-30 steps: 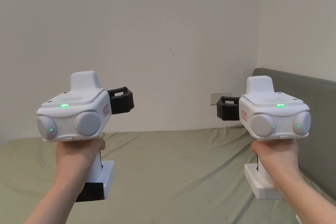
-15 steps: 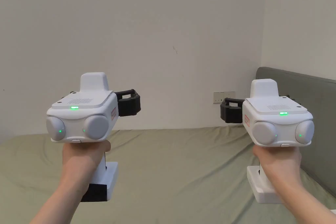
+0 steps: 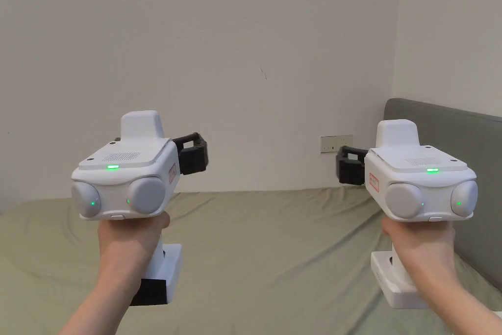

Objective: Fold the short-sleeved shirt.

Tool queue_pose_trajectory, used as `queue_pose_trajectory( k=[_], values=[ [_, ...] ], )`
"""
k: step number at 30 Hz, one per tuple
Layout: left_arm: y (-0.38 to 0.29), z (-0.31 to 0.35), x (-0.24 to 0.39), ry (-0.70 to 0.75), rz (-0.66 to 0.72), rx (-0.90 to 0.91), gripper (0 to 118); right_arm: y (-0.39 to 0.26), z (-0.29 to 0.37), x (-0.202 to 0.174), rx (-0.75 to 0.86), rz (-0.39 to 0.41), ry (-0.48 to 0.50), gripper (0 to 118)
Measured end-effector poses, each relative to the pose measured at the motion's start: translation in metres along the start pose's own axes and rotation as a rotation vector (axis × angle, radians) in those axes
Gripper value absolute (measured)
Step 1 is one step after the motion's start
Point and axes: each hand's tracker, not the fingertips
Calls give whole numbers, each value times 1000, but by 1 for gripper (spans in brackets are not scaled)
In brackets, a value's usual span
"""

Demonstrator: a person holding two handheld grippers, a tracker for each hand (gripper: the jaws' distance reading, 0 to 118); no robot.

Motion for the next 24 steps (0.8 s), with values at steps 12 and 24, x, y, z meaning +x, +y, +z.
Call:
queue_pose_trajectory(
  k=[12,24],
  values=[
    [-12,1,-17,51,-39,-36,0,-12,-7,1,-71,-88,-38,1],
    [11,131,-226,592,-78,-13,0,11,-20,-254,-9,-30,533,1]
  ],
)
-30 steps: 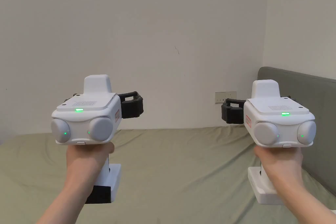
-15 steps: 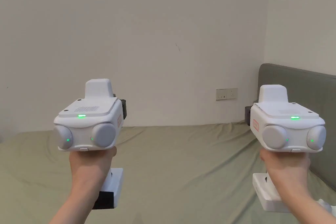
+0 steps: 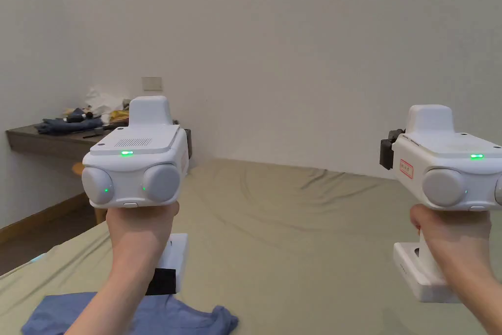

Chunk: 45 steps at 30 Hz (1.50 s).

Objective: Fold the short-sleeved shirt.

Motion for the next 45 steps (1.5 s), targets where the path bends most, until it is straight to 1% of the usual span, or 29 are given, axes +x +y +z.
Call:
queue_pose_trajectory(
  k=[2,4,5,7,9,12,14,16,18,19,20,22,24,25,26,27,30,32,34,35,36,37,38,39,40,41,42,44,45],
  values=[
    [-1,8,-51,115,-10,-7,0,-1,-19,-50,-22,-2,108,1],
    [-3,20,-97,221,-20,-22,0,-5,-34,-100,-26,26,208,1],
    [-5,24,-118,268,-16,-25,0,-7,-38,-122,-33,18,261,1],
    [-9,34,-153,344,15,-39,0,-11,-45,-160,-58,-24,363,1],
    [-14,38,-180,392,13,-68,0,-15,-51,-194,-67,-4,407,1],
    [-25,30,-196,406,4,-88,0,-19,-59,-221,-70,8,446,1],
    [-36,11,-196,390,-5,-119,0,-23,-71,-224,-78,7,446,1],
    [-52,-18,-187,324,-14,-197,0,-29,-87,-220,-102,-4,428,1],
    [-74,-53,-174,199,-3,-301,0,-36,-104,-214,-121,-16,417,1],
    [-85,-72,-168,141,-7,-368,0,-41,-111,-212,-124,-7,397,1],
    [-104,-96,-159,72,-8,-448,0,-47,-119,-209,-123,22,360,1],
    [-143,-139,-142,-39,-2,-588,0,-59,-139,-205,-135,33,360,1],
    [-184,-184,-128,-134,57,-716,0,-75,-156,-201,-185,36,351,1],
    [-203,-204,-124,-171,115,-780,0,-82,-164,-199,-203,35,351,1],
    [-228,-227,-117,-197,131,-869,0,-89,-174,-196,-214,40,357,1],
    [-249,-244,-110,-190,103,-922,0,-97,-183,-195,-226,43,347,1],
    [-311,-276,-92,-229,-44,-1087,0,-120,-207,-191,-256,52,333,1],
    [-343,-286,-89,-267,-23,-1190,0,-132,-216,-192,-288,72,326,1],
    [-366,-286,-86,-284,-14,-1249,0,-146,-224,-192,-313,83,332,1],
    [-374,-286,-84,-273,-17,-1230,0,-153,-226,-192,-323,85,338,1],
    [-381,-285,-83,-283,-25,-1219,3,-161,-231,-193,-330,85,338,1],
    [-385,-279,-85,-293,-48,-1192,37,-165,-232,-193,-339,84,338,1],
    [-390,-279,-83,-260,-61,-1197,84,-169,-233,-192,-349,79,338,1],
    [-394,-278,-84,-249,-55,-1212,118,-172,-234,-190,-364,71,339,1],
    [-381,-270,-91,-255,-49,-1201,112,-173,-234,-189,-373,60,338,1],
    [-379,-271,-91,-286,27,-1166,106,-175,-233,-187,-374,48,336,1],
    [-378,-269,-91,-283,32,-1169,106,-176,-232,-185,-375,40,332,1],
    [-377,-265,-85,-275,27,-1181,116,-177,-232,-182,-379,40,319,1],
    [-397,-270,-75,-284,-9,-1196,118,-178,-231,-180,-383,38,313,1]
  ],
)
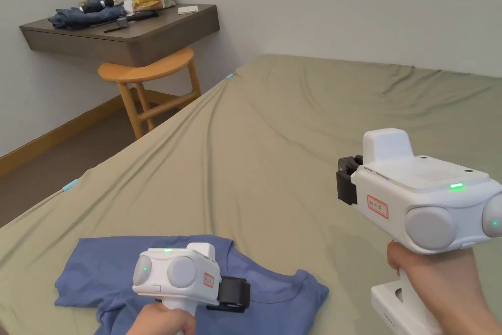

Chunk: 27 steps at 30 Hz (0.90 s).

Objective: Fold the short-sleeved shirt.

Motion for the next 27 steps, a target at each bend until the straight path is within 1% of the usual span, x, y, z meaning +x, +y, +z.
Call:
queue_pose_trajectory(
  k=[1,2,3,4,5,6,8,9,10,11,12,13,14,16,17,19,20,21,23,24,27],
  values=[
    [-4,-7,5,24,-32,-25,117,-1,1,2,-3,-4,1,1],
    [-9,-15,9,31,-62,-56,113,0,3,3,-7,-10,-3,1],
    [-13,-21,13,52,-76,-72,104,1,6,3,-12,-15,-8,1],
    [-20,-27,17,68,-78,-70,100,1,8,5,-14,-17,-8,1],
    [-24,-28,18,58,-71,-59,101,1,11,7,-13,-18,-10,1],
    [-27,-24,17,61,-40,0,99,0,13,8,-11,-13,-15,1],
    [-27,-19,10,25,11,-32,83,2,12,12,-9,-2,-23,1],
    [-26,-15,6,22,37,-29,72,2,14,13,-9,-1,-27,1],
    [-26,-10,4,34,30,-26,51,2,16,14,-9,-6,-34,1],
    [-26,-5,1,11,28,-21,30,3,21,14,-9,-16,-37,1],
    [-25,0,3,-2,31,-14,5,2,24,15,-9,-27,-40,1],
    [-26,5,4,7,35,-8,5,2,26,15,-10,-31,-40,1],
    [-29,9,4,51,51,14,5,1,27,17,-10,-33,-43,1],
    [-40,19,-4,-18,70,67,5,1,34,19,-10,-31,-41,1],
    [-45,27,-12,-25,106,91,5,1,40,21,-8,-26,-39,1],
    [-40,51,-21,-72,235,134,5,3,51,26,1,-23,-46,1],
    [-35,67,-23,-97,242,181,5,4,57,31,13,-38,-47,1],
    [-24,86,-18,-63,222,245,5,6,65,36,21,-58,-49,1],
    [3,120,1,-52,142,302,5,10,84,46,35,-85,-55,1],
    [18,143,20,-55,93,316,5,11,95,53,44,-84,-55,1],
    [51,194,70,-78,18,453,5,14,131,82,98,-77,-107,1]
  ],
)
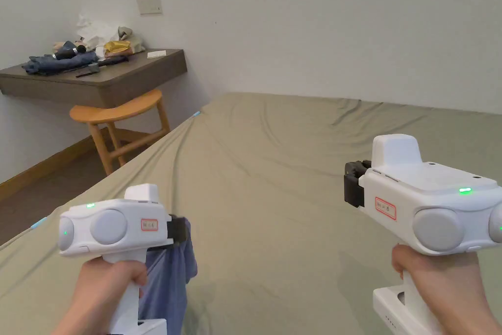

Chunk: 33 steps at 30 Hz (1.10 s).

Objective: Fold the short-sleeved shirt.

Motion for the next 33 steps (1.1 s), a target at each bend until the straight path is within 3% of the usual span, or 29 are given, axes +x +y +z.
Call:
queue_pose_trajectory(
  k=[4,9,14,17,24,28,33],
  values=[
    [40,41,95,-164,-14,143,5,11,59,59,57,-32,-95,1],
    [58,80,237,-411,-125,267,5,17,145,144,117,-47,-264,1],
    [34,91,380,-572,-282,235,5,11,228,224,141,-85,-438,1],
    [-13,75,450,-672,-336,101,5,2,272,263,146,-121,-524,1],
    [-186,13,549,-642,-526,-236,5,-29,338,309,119,-141,-647,1],
    [-276,-4,560,-602,-519,-474,5,-46,347,322,94,-172,-662,1],
    [-343,-16,556,-503,-647,-550,5,-57,346,323,76,-183,-657,1]
  ],
)
